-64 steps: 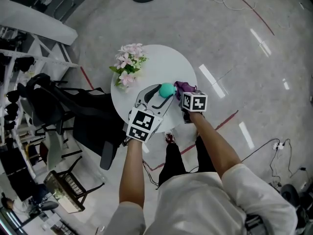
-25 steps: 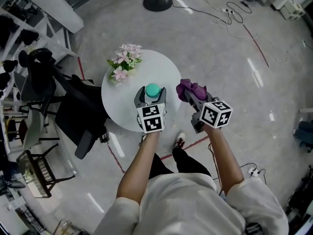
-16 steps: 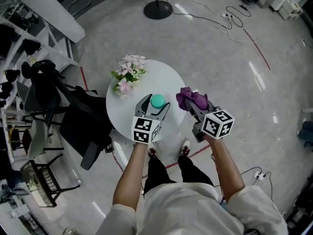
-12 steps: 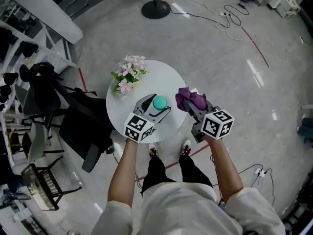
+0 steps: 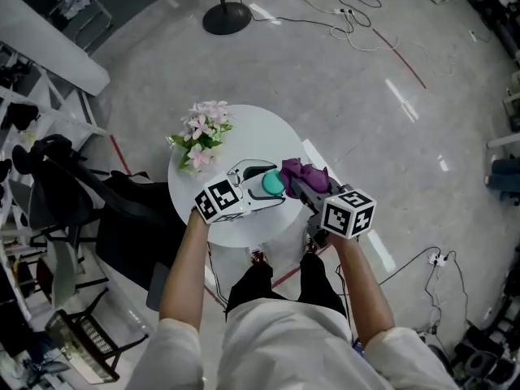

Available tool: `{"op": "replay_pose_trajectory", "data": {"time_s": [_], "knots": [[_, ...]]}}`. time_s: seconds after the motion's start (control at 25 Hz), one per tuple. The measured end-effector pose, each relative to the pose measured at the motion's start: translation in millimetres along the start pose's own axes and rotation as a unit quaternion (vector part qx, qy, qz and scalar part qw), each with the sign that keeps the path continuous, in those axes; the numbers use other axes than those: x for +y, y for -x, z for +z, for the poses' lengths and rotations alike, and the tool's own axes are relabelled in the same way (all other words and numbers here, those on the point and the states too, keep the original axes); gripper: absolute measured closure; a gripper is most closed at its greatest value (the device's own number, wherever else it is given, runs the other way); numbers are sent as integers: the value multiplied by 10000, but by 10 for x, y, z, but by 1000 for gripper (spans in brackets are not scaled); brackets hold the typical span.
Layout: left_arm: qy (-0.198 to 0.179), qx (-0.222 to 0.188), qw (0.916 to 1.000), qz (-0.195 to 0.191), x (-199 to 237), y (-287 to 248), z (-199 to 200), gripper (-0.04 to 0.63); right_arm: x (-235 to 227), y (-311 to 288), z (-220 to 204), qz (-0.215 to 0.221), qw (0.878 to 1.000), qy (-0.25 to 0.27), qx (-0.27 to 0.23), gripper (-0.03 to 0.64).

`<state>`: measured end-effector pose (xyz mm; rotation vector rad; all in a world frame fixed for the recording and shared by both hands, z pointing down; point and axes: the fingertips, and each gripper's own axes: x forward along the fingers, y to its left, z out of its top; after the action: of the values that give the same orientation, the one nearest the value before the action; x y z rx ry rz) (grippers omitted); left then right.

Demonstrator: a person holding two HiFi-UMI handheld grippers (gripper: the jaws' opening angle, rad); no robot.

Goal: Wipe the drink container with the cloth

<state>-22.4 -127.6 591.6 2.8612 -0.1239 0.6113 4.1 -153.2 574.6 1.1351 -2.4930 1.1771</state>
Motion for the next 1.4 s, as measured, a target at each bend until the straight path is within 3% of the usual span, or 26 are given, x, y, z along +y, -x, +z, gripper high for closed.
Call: {"op": "replay_pose_trajectory", "data": {"time_s": [0.24, 0.56, 0.8, 1.12, 1.24, 1.4], "knots": [[55, -231, 9989, -399, -16, -29, 44, 256, -247, -82, -193, -734, 9965, -325, -238, 515], [87, -503, 9971, -567, -2, -53, 61, 255, -769, -333, -895, -1347, 9879, -683, 358, 518], [114, -446, 9956, -821, -13, -42, 28, 252, -1033, -559, -1450, -1816, 9754, -783, 971, 517], [-64, -246, 9921, -1230, 22, -10, 33, 252, -1111, -724, -1539, -1954, 9732, -232, 1190, 517], [74, -236, 9942, -1051, 34, -12, 19, 249, -1103, -615, -1510, -1734, 9776, -459, 1102, 512], [632, -707, 9954, -133, 183, 127, 27, 209, -1077, -336, -1319, -1555, 9822, -617, 858, 512]]}}
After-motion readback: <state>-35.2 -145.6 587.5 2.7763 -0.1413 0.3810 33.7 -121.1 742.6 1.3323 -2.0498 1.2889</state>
